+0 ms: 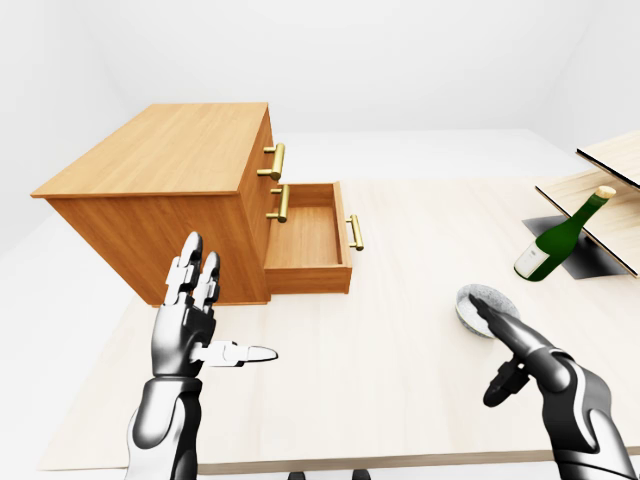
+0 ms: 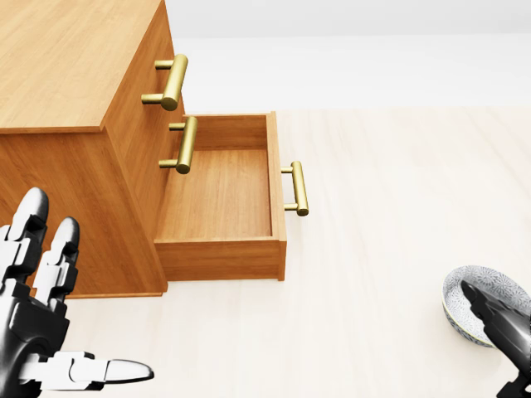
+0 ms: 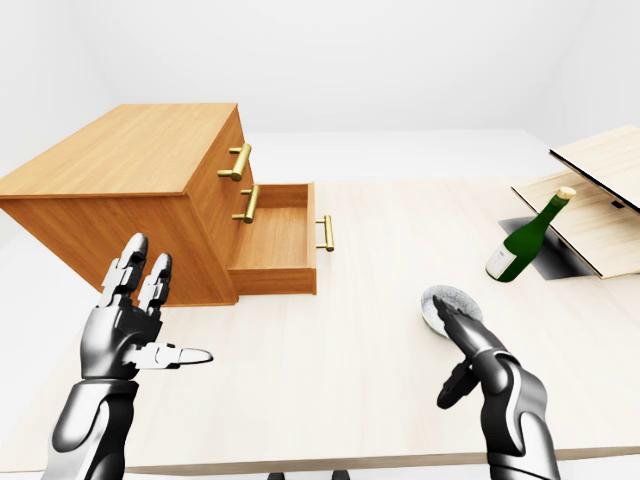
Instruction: Put the bowl on top of the cabinet.
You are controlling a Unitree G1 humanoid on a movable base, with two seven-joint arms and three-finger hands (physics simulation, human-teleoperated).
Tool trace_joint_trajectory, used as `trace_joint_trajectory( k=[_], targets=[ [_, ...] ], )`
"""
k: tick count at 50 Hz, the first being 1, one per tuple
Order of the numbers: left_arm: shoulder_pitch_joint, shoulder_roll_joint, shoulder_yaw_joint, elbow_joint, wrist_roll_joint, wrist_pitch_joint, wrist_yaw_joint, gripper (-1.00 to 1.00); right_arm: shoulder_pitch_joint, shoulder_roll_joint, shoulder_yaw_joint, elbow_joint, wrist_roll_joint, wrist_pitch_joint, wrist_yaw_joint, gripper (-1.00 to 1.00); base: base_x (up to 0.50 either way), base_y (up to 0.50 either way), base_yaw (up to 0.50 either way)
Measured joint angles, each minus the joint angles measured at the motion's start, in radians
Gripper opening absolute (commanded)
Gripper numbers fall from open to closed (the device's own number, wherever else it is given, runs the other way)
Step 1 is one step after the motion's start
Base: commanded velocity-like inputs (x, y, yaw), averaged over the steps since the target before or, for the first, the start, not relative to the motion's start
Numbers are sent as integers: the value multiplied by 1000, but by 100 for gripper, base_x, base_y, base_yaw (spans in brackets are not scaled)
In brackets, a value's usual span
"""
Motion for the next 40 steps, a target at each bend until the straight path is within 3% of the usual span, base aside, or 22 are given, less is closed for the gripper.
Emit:
trace_joint_trajectory(
  k=[17, 18, 19, 22, 40],
  targets=[
    [1, 0, -3, 3, 4, 0, 2, 100, 25, 5, 23, 42, -2, 0, 6, 100, 0, 0, 0],
    [0, 0, -2, 3, 3, 0, 2, 100, 28, 5, 24, 42, -3, -1, 7, 38, 0, 0, 0],
    [0, 0, -2, 3, 3, 0, 2, 100, 27, 5, 23, 39, -5, 0, 4, 18, 0, 0, 0],
    [0, 0, -1, 2, 3, 0, 3, 100, 10, 3, 19, 36, -26, 0, 7, -100, 0, 0, 0],
    [0, 0, -3, 5, 7, 0, 4, 100, -34, 24, 10, 14, -94, -1, 58, -100, 0, 0, 0]
  ],
)
